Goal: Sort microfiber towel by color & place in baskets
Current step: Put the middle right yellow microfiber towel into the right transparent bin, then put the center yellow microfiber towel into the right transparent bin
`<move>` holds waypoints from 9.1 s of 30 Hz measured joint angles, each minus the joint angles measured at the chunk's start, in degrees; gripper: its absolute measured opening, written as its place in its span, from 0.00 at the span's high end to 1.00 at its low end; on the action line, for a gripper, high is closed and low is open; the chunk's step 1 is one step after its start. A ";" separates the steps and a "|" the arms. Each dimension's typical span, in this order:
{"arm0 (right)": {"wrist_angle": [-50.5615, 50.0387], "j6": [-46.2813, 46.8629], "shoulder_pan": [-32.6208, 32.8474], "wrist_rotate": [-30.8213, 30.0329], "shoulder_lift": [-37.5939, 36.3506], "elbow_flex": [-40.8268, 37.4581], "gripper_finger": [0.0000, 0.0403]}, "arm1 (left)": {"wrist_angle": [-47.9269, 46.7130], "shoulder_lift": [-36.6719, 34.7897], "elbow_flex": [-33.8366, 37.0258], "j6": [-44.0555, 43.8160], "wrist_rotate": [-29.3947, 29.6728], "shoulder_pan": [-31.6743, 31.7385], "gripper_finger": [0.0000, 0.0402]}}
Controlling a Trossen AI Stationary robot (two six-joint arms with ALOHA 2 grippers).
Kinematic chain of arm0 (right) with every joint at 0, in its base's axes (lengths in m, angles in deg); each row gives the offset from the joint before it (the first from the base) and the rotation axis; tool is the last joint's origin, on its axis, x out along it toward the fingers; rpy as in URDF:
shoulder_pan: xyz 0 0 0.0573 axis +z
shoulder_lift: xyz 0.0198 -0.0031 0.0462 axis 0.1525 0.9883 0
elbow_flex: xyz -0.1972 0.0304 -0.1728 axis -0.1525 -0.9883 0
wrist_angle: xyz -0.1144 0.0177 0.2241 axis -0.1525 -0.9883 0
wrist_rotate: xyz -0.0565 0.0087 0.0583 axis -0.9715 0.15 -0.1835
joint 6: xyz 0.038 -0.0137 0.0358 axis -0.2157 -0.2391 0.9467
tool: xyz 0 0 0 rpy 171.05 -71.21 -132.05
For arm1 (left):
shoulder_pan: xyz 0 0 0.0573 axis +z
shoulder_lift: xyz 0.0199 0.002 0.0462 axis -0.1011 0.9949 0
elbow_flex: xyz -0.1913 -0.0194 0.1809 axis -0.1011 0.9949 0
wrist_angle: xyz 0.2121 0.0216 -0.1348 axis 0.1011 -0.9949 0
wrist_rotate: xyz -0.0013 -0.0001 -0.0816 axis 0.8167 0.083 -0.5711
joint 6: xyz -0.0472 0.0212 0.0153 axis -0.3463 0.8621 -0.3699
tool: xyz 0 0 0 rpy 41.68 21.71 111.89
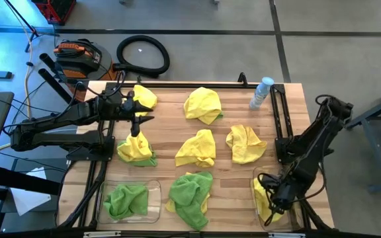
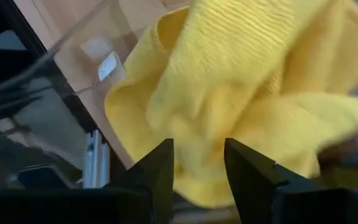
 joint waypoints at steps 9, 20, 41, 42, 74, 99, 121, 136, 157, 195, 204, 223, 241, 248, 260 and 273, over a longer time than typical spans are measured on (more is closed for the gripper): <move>-22.58 18.41 0.02 -9.05 -0.04 17.46 0.66 | -0.54 0.09 -0.82 0.65 2.24 -0.03 0.67; -23.98 18.37 -7.56 -36.24 -0.13 17.06 0.66 | -2.06 5.16 -9.87 5.32 11.20 -8.37 0.67; -0.24 -30.17 -26.67 -35.57 -27.10 -3.99 0.87 | -7.47 28.03 -26.97 -15.25 32.23 -32.71 0.67; 0.56 -30.21 -26.67 -36.54 -29.31 -5.07 0.87 | -7.41 29.31 -27.62 -16.51 32.43 -33.25 0.67; 1.69 -32.16 -26.67 -35.89 -38.23 -9.82 0.77 | -14.97 72.77 -42.58 -31.33 10.27 -22.54 0.67; 2.05 -32.60 -26.67 -35.89 -38.21 -9.82 0.77 | -14.11 53.00 -42.57 -33.66 19.41 -23.19 1.00; 2.32 -31.68 -26.67 -35.91 -38.23 -9.82 0.77 | -14.02 72.15 -41.22 -40.22 10.42 -17.81 0.62; 2.03 -31.72 -26.66 -38.86 -38.21 -9.82 0.77 | -14.01 72.06 -45.53 -38.86 2.86 -17.59 0.99; 33.43 -69.58 -28.17 -41.88 -30.62 -9.82 0.67 | -14.51 59.54 -65.64 -35.17 5.78 -21.16 1.00; 35.63 -84.16 -39.41 -27.00 -7.85 14.57 0.34 | -13.76 59.56 -69.16 -34.57 4.13 -25.33 1.00; 37.62 -84.18 -41.06 -26.52 -4.99 14.57 0.34 | -9.07 59.91 -69.16 -32.16 3.77 -25.51 1.00; 29.57 -81.78 -42.05 -25.31 -4.45 14.55 0.94 | -7.76 60.08 -69.09 -26.96 3.76 -25.07 0.98; -9.31 -47.45 -31.01 -14.59 -17.62 25.48 0.99 | -19.78 60.08 -69.11 -24.85 4.97 -23.02 0.73; -16.96 -29.48 -20.79 -11.25 -17.66 31.10 1.00 | -29.49 59.92 -69.10 -19.38 12.19 -25.75 0.74; -28.59 -5.59 -4.20 -9.43 -8.65 31.18 1.00 | -19.94 45.54 -45.06 -20.22 12.61 -27.71 0.74; -28.07 -6.87 -0.91 -14.07 5.16 31.15 1.00 | -6.09 24.80 -22.40 -31.43 13.07 -31.33 0.74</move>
